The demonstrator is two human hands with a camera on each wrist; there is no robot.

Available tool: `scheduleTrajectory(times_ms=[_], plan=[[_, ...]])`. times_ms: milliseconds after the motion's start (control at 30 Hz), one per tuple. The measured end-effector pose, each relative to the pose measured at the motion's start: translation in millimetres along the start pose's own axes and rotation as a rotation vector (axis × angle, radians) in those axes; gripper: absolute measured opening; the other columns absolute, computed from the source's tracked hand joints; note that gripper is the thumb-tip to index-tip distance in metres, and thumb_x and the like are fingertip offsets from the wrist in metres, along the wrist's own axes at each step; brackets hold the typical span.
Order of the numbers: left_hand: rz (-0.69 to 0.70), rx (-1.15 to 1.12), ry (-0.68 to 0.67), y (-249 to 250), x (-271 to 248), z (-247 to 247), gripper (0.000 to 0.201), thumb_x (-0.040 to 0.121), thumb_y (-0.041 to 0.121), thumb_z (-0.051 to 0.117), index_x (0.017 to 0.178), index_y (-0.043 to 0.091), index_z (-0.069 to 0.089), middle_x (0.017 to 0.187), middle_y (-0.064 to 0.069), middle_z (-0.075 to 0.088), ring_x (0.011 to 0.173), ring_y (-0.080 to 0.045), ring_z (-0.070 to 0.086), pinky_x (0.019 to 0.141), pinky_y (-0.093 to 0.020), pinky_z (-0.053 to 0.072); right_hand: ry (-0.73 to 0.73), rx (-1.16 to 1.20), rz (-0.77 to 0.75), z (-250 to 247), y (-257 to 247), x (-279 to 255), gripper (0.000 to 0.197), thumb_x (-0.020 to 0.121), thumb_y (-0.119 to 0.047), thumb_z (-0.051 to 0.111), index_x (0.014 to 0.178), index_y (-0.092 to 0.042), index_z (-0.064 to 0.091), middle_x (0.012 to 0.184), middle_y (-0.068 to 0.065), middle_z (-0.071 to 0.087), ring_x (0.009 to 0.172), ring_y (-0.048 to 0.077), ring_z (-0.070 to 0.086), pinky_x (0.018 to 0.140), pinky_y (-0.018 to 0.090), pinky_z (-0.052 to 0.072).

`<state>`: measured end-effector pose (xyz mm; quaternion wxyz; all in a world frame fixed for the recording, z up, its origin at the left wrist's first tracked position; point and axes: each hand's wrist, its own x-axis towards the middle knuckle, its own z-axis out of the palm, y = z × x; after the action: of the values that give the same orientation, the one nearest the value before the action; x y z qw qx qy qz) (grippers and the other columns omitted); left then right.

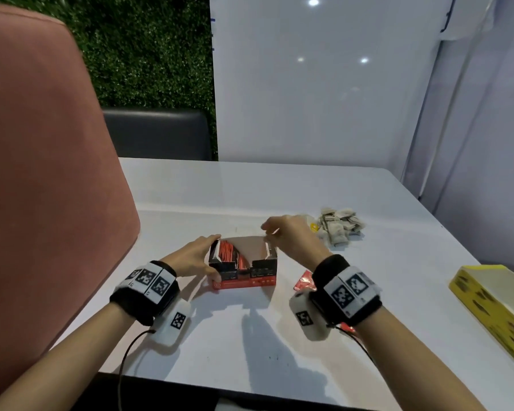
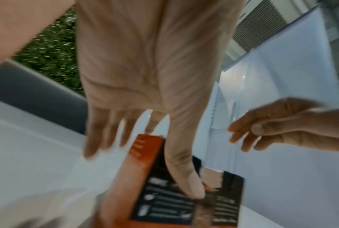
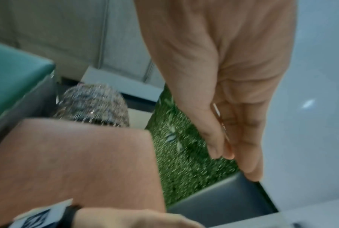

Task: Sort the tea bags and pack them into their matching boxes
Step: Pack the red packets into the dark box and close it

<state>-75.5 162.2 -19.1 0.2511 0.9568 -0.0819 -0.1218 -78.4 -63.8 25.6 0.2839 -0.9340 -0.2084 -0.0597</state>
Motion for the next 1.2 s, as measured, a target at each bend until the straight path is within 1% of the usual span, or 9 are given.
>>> scheduleTrajectory(times_ms=[100,200,333,433,633,800,933,1100,1200], plan=[[0.085,0.062,0.199,28,-10,5,0.092,0.078,0.034,0.072,0.148,0.015,0.017,0.15,-0.01,0.023,0.139,-0.025,0.021,0.112,-0.038,0.024,0.026,-0.042,0.134,-37,47,-26,0.02,0.086,-0.01,0.063,0.103,0.0,0.065,0.099,0.015,0.068,0.086,0.025,0.063,0.067,0.025,0.045],[0.33,0.058,0.371,84,-16,15,0.062,0.088,0.029,0.061,0.142,0.016,0.035,0.142,-0.007,0.04,0.131,-0.02,0.037,0.107,-0.032,0.031,-0.157,-0.293,0.426,-59,88,-50,0.025,0.087,-0.028,0.063,0.099,-0.007,0.063,0.085,0.005,0.062,0.076,0.021,0.06,0.063,0.025,0.044],[0.348,0.124,0.037,154,4,45,0.045,0.091,0.027,0.058,0.131,0.01,0.048,0.129,-0.011,0.054,0.117,-0.022,0.051,0.096,-0.031,0.041,-0.343,-0.411,0.619,-64,111,-80,0.04,0.086,-0.044,0.061,0.101,-0.007,0.055,0.071,-0.001,0.053,0.061,0.016,0.053,0.064,0.026,0.044],[0.213,0.308,-0.197,180,33,73,0.051,0.091,0.031,0.057,0.133,0.004,0.045,0.134,-0.013,0.051,0.122,-0.027,0.047,0.092,-0.033,0.039,-0.441,-0.397,0.66,-53,118,-93,0.051,0.082,-0.047,0.064,0.11,-0.01,0.041,0.102,0.003,0.057,0.081,0.02,0.051,0.071,0.029,0.043],[0.179,0.748,-0.181,171,71,111,0.042,0.078,0.023,0.069,0.111,0.004,0.051,0.104,-0.014,0.053,0.071,-0.022,0.048,0.07,-0.033,0.046,-0.448,-0.37,0.629,-33,126,-101,0.08,0.069,-0.046,0.077,0.123,-0.007,0.033,0.125,0.012,0.054,0.113,0.029,0.054,0.085,0.034,0.045],[0.131,0.95,-0.226,140,132,143,0.041,0.064,0.028,0.071,0.095,0.005,0.058,0.087,-0.018,0.058,0.076,-0.029,0.058,0.071,-0.05,0.052,-0.399,-0.249,0.643,-31,131,-101,0.079,0.066,-0.035,0.082,0.121,-0.006,0.032,0.125,0.014,0.054,0.114,0.03,0.053,0.086,0.033,0.044],[0.119,0.862,-0.238,162,104,117,0.032,0.063,0.034,0.076,0.075,0.012,0.056,0.069,-0.005,0.056,0.063,-0.026,0.06,0.067,-0.042,0.056,-0.366,-0.145,0.651,-31,140,-105,0.066,0.068,-0.029,0.082,0.111,-0.009,0.036,0.119,0.011,0.055,0.106,0.025,0.054,0.077,0.026,0.04],[0.206,0.501,-0.204,202,78,90,0.046,0.078,0.021,0.073,0.117,0.004,0.055,0.117,-0.01,0.062,0.103,-0.025,0.06,0.079,-0.028,0.048,-0.365,-0.04,0.651,-31,151,-108,0.051,0.069,-0.026,0.082,0.099,-0.016,0.042,0.1,0.0,0.052,0.091,0.017,0.051,0.064,0.023,0.041],[0.184,0.285,-0.272,209,83,88,0.052,0.079,0.02,0.073,0.123,0.0,0.053,0.124,-0.013,0.059,0.093,-0.019,0.052,0.06,-0.017,0.04,-0.344,0.035,0.628,-31,153,-107,0.048,0.068,-0.021,0.082,0.099,-0.016,0.044,0.099,0.0,0.054,0.091,0.018,0.053,0.062,0.022,0.042]])
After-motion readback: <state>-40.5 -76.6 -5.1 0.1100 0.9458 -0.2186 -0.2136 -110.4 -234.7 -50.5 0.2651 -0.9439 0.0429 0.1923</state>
